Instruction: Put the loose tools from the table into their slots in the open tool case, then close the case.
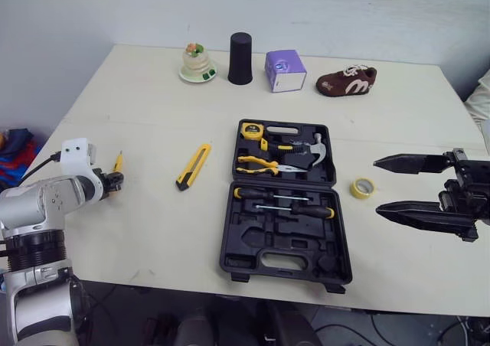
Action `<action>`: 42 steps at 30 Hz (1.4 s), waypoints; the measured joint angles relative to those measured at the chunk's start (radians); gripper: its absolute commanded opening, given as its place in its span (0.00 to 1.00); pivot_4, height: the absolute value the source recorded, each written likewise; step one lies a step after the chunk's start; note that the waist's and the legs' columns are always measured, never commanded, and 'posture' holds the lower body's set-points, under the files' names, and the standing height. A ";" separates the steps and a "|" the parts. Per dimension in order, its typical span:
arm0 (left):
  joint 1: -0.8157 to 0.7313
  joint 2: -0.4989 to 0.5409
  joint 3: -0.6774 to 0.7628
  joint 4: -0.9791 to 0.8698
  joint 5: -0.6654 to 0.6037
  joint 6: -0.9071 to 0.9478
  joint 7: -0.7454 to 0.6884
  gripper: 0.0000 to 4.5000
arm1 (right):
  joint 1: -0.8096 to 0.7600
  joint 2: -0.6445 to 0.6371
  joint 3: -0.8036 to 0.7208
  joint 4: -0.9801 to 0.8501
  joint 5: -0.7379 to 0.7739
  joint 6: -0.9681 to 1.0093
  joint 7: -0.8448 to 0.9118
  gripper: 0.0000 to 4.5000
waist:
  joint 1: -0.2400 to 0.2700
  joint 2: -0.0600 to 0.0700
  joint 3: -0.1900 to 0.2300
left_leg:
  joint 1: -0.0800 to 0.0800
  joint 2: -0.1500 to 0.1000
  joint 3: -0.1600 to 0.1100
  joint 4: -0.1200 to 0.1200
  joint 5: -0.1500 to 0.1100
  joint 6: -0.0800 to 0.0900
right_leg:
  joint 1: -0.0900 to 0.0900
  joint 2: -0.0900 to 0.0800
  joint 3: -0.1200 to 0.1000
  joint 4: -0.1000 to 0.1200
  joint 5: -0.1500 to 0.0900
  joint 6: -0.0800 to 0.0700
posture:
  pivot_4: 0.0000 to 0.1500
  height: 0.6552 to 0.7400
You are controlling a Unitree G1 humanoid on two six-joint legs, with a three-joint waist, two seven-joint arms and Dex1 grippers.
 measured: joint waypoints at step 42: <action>-0.374 -0.067 -1.018 -0.265 0.298 -0.448 -0.975 0.11 | 0.670 0.213 -0.395 -0.447 0.142 0.058 -0.274 1.00 | -0.004 -0.002 0.003 | -0.004 -0.002 0.000 0.000 0.004 0.003 | -0.002 0.004 0.006 -0.002 0.003 0.006 | 1.00 0.93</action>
